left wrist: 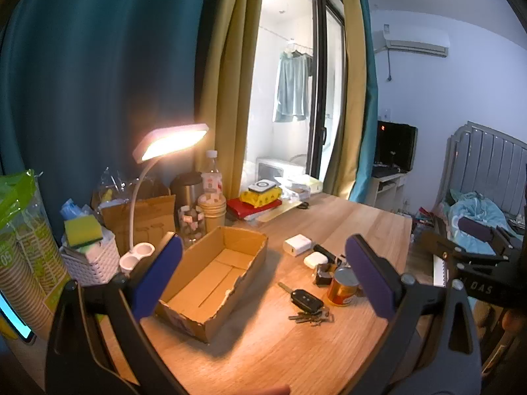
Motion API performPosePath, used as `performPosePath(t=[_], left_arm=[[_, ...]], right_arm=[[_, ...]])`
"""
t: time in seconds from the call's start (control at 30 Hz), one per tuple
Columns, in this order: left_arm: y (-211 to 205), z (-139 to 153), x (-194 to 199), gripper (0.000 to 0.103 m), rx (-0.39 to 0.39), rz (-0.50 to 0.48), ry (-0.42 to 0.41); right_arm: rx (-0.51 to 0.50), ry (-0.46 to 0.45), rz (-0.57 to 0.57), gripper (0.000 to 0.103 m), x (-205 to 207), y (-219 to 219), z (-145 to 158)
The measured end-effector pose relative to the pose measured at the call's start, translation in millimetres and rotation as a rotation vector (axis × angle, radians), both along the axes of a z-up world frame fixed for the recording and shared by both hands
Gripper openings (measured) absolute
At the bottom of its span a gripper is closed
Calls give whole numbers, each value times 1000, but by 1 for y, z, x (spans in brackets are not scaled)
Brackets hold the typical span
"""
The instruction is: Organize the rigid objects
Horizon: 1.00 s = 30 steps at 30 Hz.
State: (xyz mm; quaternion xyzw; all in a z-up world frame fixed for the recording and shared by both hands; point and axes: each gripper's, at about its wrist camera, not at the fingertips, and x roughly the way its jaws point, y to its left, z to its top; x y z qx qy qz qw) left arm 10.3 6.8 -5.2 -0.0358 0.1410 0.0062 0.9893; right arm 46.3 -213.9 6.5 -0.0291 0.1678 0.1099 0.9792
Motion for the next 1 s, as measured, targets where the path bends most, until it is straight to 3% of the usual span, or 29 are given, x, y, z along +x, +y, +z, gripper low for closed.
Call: performPosePath(t=[1.0], left_arm=[[0, -2, 1, 100, -9, -8, 10]], right_arm=[[-7, 5, 8, 97, 0, 2, -4]])
